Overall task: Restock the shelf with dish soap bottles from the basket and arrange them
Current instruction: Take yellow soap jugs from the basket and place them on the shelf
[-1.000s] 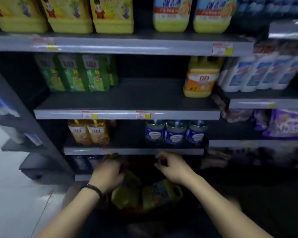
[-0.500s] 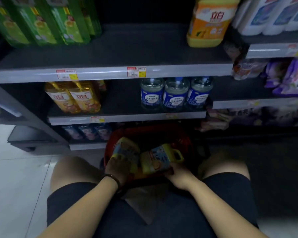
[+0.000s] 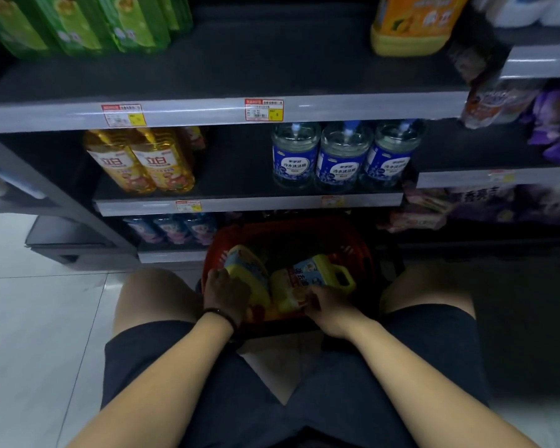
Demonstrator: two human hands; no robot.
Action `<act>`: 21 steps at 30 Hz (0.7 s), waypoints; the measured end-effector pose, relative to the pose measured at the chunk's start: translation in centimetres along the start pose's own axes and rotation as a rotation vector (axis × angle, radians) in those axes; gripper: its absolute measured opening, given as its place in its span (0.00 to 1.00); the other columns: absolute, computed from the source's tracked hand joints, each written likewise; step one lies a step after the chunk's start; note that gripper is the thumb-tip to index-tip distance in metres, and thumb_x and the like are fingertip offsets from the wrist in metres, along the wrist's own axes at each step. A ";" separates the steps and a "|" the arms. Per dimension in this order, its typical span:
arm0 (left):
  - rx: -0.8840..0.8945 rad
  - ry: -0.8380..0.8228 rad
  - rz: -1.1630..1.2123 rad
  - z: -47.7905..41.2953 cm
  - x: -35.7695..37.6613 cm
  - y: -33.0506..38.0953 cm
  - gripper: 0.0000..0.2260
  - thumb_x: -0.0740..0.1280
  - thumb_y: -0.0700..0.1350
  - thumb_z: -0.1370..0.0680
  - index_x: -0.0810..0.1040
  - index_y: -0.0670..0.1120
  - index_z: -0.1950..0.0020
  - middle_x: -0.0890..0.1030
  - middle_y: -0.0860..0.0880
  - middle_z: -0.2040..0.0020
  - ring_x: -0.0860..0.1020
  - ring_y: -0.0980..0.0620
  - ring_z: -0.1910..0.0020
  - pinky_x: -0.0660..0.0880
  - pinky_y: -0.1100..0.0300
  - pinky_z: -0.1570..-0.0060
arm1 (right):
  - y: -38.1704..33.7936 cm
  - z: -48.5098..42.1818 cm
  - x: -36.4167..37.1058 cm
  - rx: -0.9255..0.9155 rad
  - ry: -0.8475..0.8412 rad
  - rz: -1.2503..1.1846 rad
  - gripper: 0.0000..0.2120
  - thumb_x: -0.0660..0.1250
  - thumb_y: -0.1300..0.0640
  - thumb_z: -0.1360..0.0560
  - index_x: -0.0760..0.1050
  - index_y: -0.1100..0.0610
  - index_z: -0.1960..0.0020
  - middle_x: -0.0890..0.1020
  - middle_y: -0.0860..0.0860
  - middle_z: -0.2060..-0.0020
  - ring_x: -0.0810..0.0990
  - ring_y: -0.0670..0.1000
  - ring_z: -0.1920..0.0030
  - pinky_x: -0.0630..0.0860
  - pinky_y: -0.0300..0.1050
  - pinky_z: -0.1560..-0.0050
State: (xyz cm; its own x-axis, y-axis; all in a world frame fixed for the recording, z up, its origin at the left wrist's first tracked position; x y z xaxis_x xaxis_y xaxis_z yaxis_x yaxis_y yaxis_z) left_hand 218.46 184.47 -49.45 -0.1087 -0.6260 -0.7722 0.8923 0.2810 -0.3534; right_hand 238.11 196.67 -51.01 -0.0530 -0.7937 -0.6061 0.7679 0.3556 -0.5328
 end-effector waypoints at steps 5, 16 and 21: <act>-0.019 0.228 0.256 1.9 -1.8 -2.2 0.24 0.53 0.64 0.20 0.76 0.60 0.29 0.79 0.53 0.30 0.73 0.43 0.30 0.65 0.48 0.33 | 0.0 0.1 0.4 -0.022 0.012 -0.002 0.19 0.66 0.52 0.17 0.70 0.47 0.27 0.76 0.50 0.31 0.78 0.55 0.33 0.76 0.50 0.34; -0.050 0.655 0.491 5.6 -7.7 -4.4 0.26 0.51 0.69 0.21 0.81 0.53 0.49 0.85 0.47 0.64 0.84 0.43 0.66 0.69 0.55 0.63 | -2.8 0.9 -2.8 -0.132 0.200 -0.434 0.37 0.78 0.49 0.25 0.64 0.38 0.22 0.75 0.45 0.28 0.77 0.50 0.30 0.77 0.53 0.29; -0.038 0.730 0.574 8.8 -13.6 -6.6 0.28 0.51 0.74 0.23 0.80 0.56 0.45 0.86 0.48 0.58 0.85 0.43 0.57 0.72 0.53 0.65 | -5.7 2.2 -6.3 -0.318 0.207 -0.535 0.35 0.80 0.53 0.26 0.69 0.39 0.23 0.77 0.44 0.28 0.77 0.48 0.29 0.77 0.52 0.28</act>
State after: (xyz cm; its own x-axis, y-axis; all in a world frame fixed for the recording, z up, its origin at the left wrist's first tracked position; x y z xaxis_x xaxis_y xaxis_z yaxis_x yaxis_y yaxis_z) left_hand 217.86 184.71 -32.00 0.0849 0.2253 -0.9706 0.8810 0.4381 0.1787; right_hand 235.44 198.54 -42.86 -0.5211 -0.8015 -0.2934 0.3772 0.0921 -0.9215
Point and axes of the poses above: each hand's wrist, its own z-axis away from the middle knuckle, its own x-axis out of the palm, y = z × x, the point moved 6 cm from there along -z, towards the middle knuckle
